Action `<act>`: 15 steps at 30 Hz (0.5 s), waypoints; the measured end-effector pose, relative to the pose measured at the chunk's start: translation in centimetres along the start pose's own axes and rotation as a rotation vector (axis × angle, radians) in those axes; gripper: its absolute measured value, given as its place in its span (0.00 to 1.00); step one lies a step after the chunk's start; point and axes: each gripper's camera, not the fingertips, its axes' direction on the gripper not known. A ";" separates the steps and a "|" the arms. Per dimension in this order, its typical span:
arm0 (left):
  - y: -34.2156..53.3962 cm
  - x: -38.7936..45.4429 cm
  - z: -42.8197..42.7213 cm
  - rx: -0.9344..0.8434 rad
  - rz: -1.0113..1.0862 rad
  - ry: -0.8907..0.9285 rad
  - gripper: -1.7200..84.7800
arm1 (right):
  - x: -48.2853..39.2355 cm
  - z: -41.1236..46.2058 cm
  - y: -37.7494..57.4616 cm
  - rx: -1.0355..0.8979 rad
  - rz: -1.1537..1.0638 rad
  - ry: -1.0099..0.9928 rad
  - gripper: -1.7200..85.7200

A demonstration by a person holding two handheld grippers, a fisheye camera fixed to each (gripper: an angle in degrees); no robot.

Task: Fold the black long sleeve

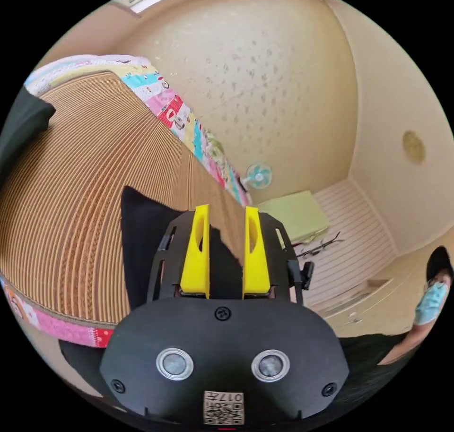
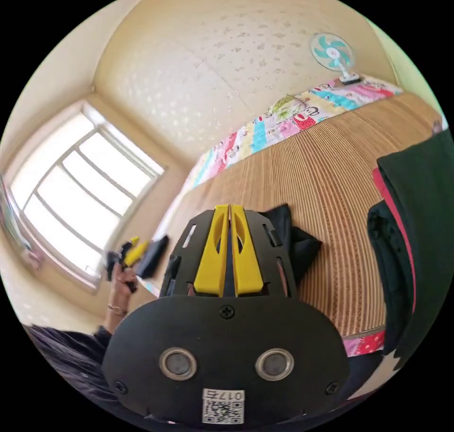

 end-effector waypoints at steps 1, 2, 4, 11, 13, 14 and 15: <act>0.8 0.1 1.1 -0.055 0.024 -0.070 0.15 | -1.4 2.8 2.0 -0.075 -0.114 0.109 0.03; 2.6 -0.3 3.3 -0.172 0.050 -0.218 0.14 | -2.0 6.6 4.3 -0.221 -0.241 0.248 0.03; 5.7 -2.1 5.0 -0.290 0.031 -0.424 0.13 | -0.8 13.0 8.9 -0.518 -0.389 0.601 0.03; 16.7 -8.0 -3.2 -0.004 -0.367 -0.210 0.20 | -5.5 10.9 14.9 -0.121 -0.448 0.927 0.02; 17.4 -9.2 -1.7 -0.040 -0.415 -0.076 0.20 | -7.8 10.2 14.8 -0.044 -0.449 0.727 0.03; 17.6 -9.7 -0.2 -0.074 -0.454 -0.019 0.19 | -9.0 10.2 14.7 -0.005 -0.448 0.586 0.03; 17.4 -10.0 1.3 -0.095 -0.474 0.017 0.17 | -9.4 10.3 14.6 0.009 -0.444 0.521 0.03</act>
